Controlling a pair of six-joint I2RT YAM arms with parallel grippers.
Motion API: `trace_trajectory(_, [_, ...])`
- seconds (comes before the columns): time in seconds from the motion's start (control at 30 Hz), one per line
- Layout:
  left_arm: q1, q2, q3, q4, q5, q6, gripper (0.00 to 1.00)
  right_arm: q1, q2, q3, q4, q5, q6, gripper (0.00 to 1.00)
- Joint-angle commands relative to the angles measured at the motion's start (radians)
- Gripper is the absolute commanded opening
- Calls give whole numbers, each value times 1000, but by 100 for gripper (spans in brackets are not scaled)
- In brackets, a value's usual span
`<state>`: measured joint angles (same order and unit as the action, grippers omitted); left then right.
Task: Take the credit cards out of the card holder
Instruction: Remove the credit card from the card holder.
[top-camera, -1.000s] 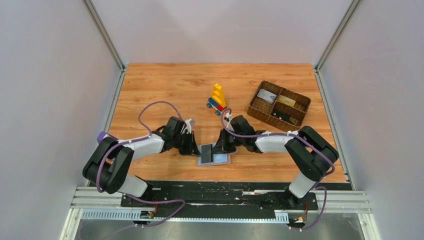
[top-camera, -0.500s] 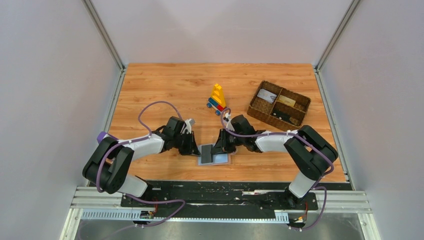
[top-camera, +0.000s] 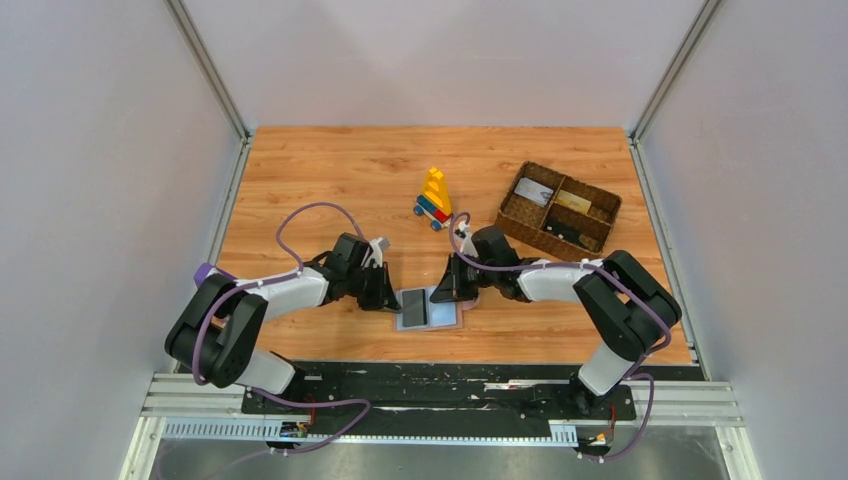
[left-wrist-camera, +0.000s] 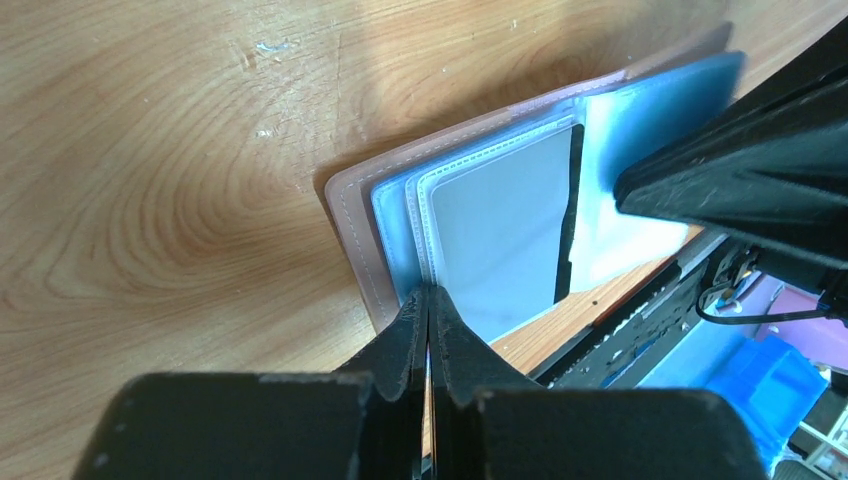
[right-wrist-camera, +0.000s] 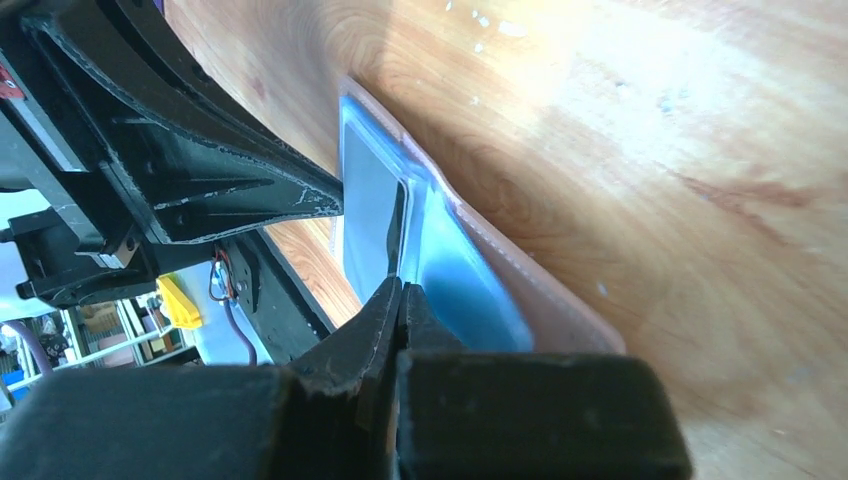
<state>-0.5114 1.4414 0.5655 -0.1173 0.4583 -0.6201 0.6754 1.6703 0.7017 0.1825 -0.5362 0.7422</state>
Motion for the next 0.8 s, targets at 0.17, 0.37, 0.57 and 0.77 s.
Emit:
trace_trajectory(0.17, [-7,27,7,-100,-120,29,3,-46,-32,-22,32,-95,-42,0])
trace_trajectory(0.37, [-7,34,0,-66,-72,19,3,-23,-42,1,28,-93,-28,12])
trace_trajectory(0.57, [-7,44,-6,-48,-61,7,3,3,-3,17,34,-70,-12,19])
trace_trajectory(0.77, [-6,40,-9,-45,-59,6,3,12,31,36,31,-60,-13,19])
